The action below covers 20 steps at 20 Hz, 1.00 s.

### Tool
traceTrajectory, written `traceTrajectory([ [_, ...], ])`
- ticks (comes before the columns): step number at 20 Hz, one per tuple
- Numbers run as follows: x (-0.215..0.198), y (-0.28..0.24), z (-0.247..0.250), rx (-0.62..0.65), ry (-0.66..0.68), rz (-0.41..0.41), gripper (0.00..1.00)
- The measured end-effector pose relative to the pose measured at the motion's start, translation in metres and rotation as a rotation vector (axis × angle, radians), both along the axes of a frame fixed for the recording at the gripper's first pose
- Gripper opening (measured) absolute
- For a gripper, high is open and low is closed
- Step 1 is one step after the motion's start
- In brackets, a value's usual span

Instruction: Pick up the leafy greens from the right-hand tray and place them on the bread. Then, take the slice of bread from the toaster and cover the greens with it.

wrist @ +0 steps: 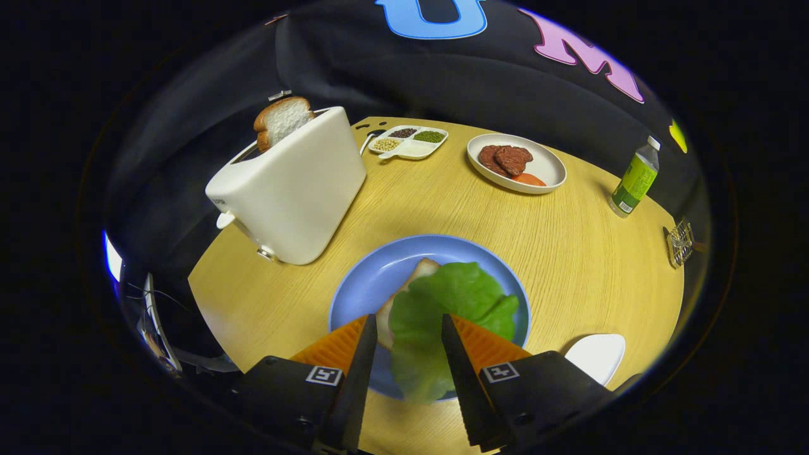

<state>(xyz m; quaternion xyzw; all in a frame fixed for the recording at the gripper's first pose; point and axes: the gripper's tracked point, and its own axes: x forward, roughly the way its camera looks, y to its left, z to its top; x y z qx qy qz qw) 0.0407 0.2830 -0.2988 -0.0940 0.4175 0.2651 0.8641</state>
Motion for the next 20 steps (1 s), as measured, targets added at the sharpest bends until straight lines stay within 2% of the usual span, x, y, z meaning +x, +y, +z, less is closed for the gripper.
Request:
traceTrajectory([
  [2,-0.001,-0.001,-0.004,-0.007,-0.007,0.004,0.71],
  [5,-0.003,0.002,0.001,0.017,-0.011,0.004,0.75],
  [7,-0.001,0.007,0.015,0.065,-0.030,-0.005,0.83],
  [8,0.002,0.008,0.024,0.084,-0.048,-0.012,0.93],
  [9,0.005,0.010,0.035,0.099,-0.068,-0.019,0.98],
  [13,0.023,0.021,0.088,0.152,-0.177,-0.026,0.99],
  [20,0.047,0.085,0.168,0.253,-0.301,0.024,0.99],
])
